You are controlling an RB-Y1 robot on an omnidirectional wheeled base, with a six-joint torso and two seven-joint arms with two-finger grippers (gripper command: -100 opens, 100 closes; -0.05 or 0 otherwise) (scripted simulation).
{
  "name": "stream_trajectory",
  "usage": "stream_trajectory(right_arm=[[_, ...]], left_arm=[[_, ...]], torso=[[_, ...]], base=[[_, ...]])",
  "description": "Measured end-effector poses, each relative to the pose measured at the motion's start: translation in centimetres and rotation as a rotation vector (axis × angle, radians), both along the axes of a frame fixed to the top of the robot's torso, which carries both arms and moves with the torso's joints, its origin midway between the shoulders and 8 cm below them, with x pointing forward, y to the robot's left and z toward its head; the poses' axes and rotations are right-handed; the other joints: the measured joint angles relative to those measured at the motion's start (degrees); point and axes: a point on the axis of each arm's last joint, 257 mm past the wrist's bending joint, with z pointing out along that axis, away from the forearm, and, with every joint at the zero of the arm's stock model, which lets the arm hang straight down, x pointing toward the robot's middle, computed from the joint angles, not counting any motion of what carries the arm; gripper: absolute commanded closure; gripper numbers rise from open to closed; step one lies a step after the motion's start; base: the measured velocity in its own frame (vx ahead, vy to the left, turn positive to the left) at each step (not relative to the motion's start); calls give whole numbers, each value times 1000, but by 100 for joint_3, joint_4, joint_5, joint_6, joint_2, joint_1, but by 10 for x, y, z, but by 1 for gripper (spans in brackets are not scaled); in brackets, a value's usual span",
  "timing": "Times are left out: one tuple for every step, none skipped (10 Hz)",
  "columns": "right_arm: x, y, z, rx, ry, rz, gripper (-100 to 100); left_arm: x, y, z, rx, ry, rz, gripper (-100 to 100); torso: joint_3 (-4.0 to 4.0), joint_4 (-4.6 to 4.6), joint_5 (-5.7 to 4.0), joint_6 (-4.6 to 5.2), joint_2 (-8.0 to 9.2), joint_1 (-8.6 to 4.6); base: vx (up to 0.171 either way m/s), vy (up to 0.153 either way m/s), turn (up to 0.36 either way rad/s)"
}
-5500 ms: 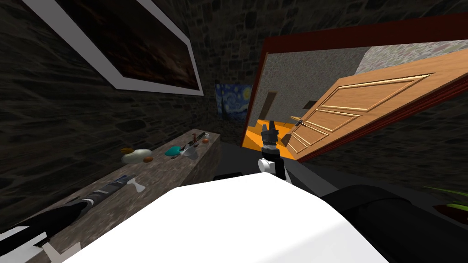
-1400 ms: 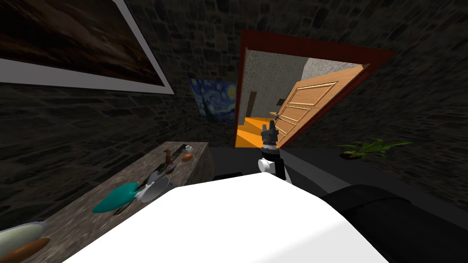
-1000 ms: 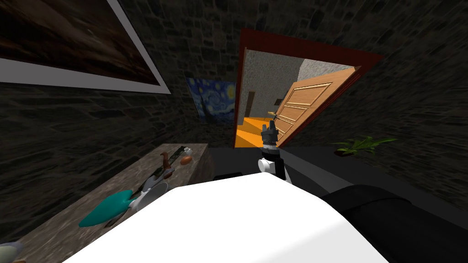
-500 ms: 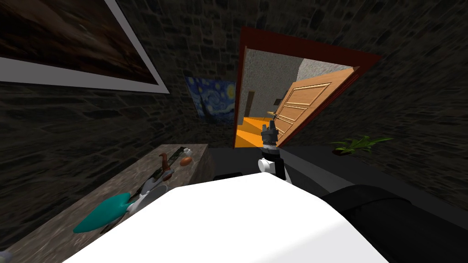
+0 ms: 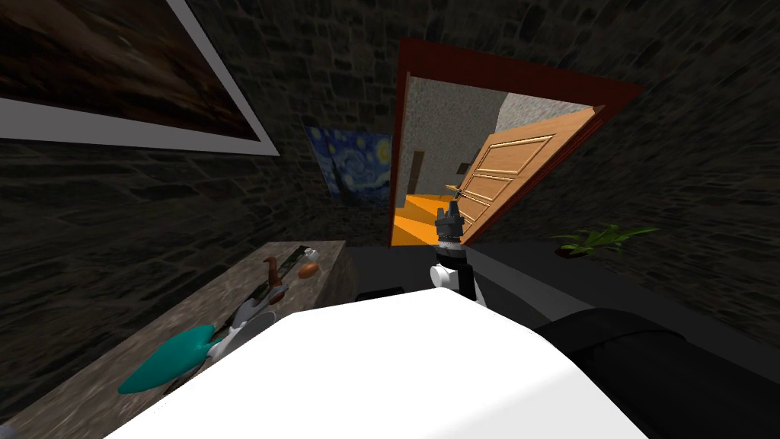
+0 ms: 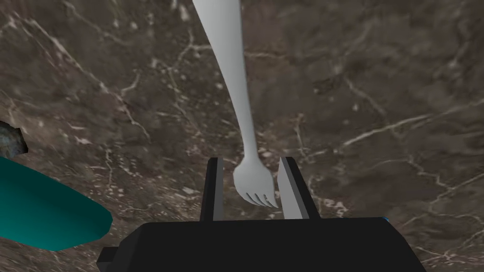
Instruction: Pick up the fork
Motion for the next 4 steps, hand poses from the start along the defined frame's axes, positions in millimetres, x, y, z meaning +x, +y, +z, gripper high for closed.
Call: stream_trajectory(right_arm=[[0,0,0,0,0,0,0],[0,0,0,0,0,0,0],[0,0,0,0,0,0,0],[0,0,0,0,0,0,0]], left_arm=[[0,0,0,0,0,0,100],[2,3,4,2,4,-4,100],[4,3,11,0,9,-6,100],[4,3,12,1,9,-6,0]], torso=[[0,0,0,0,1,0],[2,0,-5,-3,5,-5],[3,0,-8,-2,7,-14],[3,1,-4,-1,5,-9]], base=[[-14,-15,55],[-21,-23,43],[-9,-9,7],[0,0,0]])
